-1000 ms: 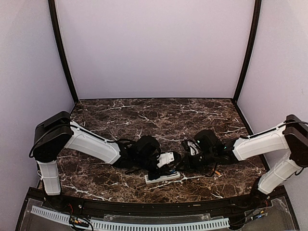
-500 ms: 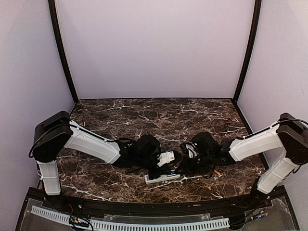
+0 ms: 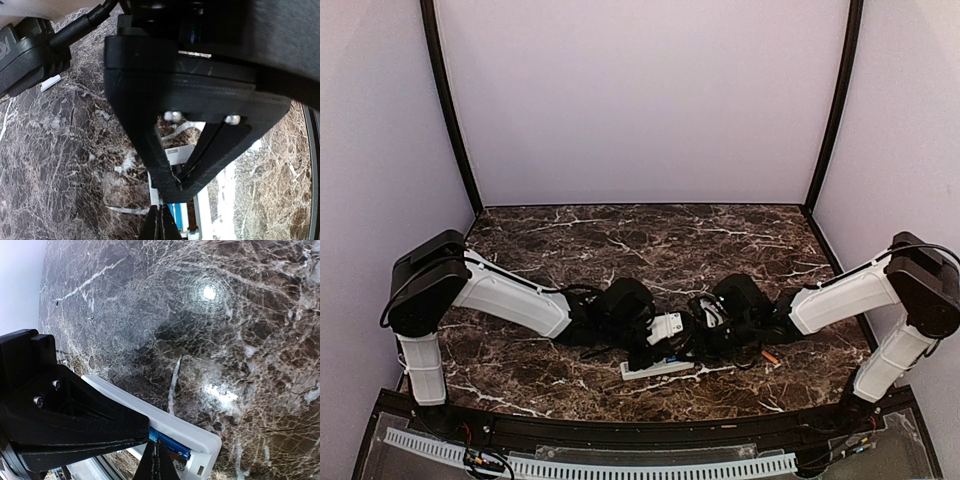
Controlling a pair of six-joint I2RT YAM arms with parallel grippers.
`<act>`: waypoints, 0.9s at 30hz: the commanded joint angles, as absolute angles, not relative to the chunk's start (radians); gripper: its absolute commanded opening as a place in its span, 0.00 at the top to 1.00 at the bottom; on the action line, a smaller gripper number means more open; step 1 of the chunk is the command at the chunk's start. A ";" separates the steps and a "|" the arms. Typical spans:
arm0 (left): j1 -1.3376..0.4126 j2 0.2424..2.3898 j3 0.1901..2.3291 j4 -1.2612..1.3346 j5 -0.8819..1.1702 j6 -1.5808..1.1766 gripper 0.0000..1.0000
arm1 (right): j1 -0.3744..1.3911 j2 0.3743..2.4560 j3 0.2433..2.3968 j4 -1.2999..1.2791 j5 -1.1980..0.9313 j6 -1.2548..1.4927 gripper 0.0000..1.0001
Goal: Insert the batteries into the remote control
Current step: Load the battery into the battery compartment, then pick up the battery at the center of the board.
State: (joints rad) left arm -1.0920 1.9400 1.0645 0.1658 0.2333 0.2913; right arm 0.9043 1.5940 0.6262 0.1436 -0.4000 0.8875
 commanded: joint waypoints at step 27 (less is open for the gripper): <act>-0.941 1.497 0.868 0.069 0.147 0.009 0.37 | 0.853 1.525 1.035 -0.458 -0.434 -0.234 0.41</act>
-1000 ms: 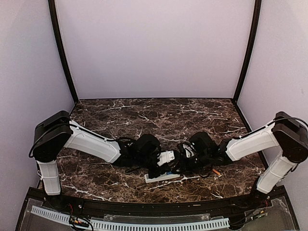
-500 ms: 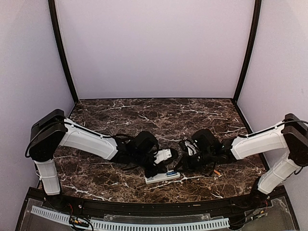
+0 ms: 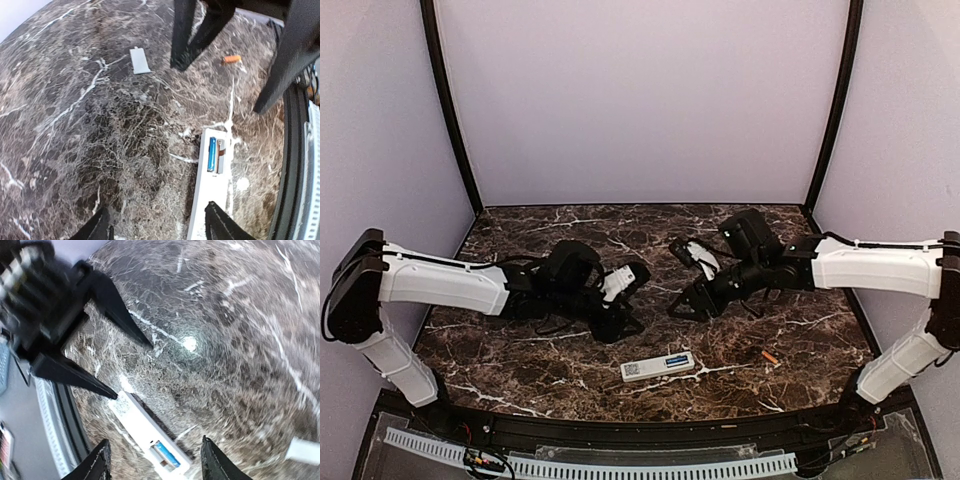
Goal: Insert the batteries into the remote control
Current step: Pick up the battery at the center of the board.
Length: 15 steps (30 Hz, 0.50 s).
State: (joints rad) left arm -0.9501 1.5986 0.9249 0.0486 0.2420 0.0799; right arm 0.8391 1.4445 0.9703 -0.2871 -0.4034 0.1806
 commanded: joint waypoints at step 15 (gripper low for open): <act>-0.874 1.375 0.792 0.089 0.060 -0.088 0.15 | 0.848 1.615 1.140 -0.659 -0.223 -0.256 0.41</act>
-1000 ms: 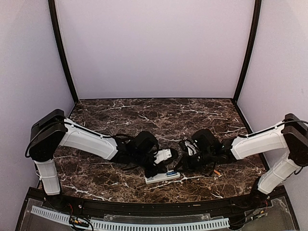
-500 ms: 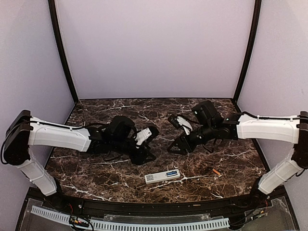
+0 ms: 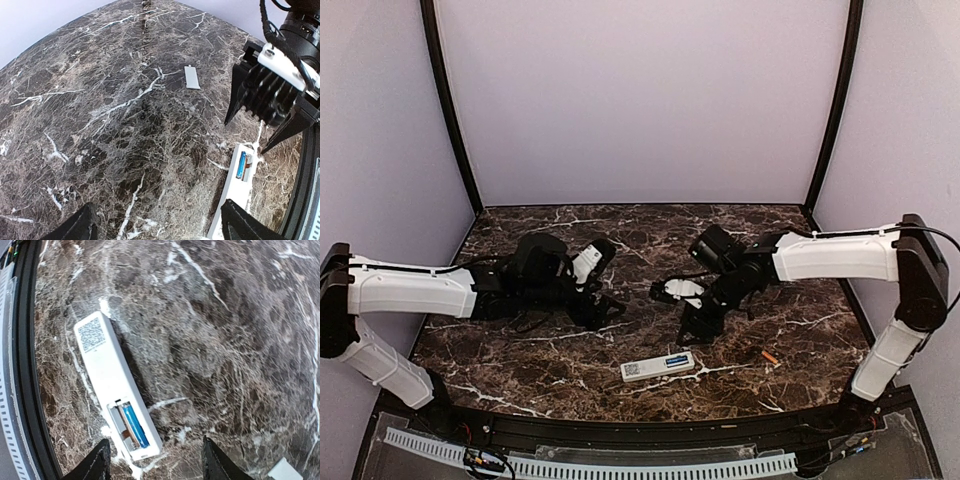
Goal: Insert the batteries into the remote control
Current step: Pick up the battery at the center of the board.
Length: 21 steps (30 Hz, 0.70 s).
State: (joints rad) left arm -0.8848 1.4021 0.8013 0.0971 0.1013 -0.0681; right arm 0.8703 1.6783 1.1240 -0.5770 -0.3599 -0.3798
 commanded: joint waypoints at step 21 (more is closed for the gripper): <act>-0.874 1.388 0.844 0.036 0.050 -0.038 0.14 | 0.726 1.474 0.920 -1.079 0.082 -0.367 0.30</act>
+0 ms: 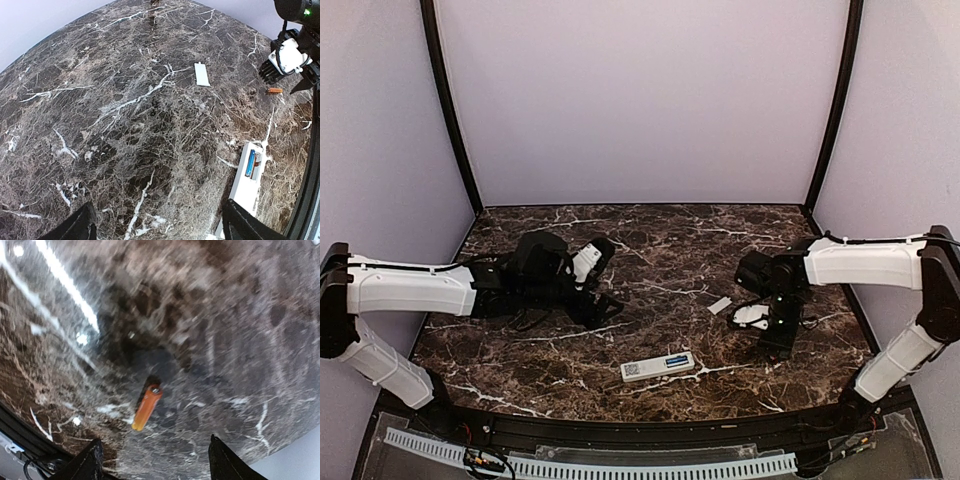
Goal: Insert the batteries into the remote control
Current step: Pick up the battery at the center of the board.
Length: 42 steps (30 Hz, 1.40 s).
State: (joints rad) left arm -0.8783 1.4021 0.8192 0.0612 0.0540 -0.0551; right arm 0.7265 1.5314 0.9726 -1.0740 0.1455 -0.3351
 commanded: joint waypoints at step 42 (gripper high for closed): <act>-0.873 1.318 0.800 0.094 0.076 -0.006 0.15 | 0.682 1.539 1.045 -1.031 -0.048 -0.398 1.00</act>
State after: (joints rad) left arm -0.8783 1.3876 0.8333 0.0528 0.0452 -0.0132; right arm 0.6693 1.6463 1.0042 -1.0492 0.0185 -0.3717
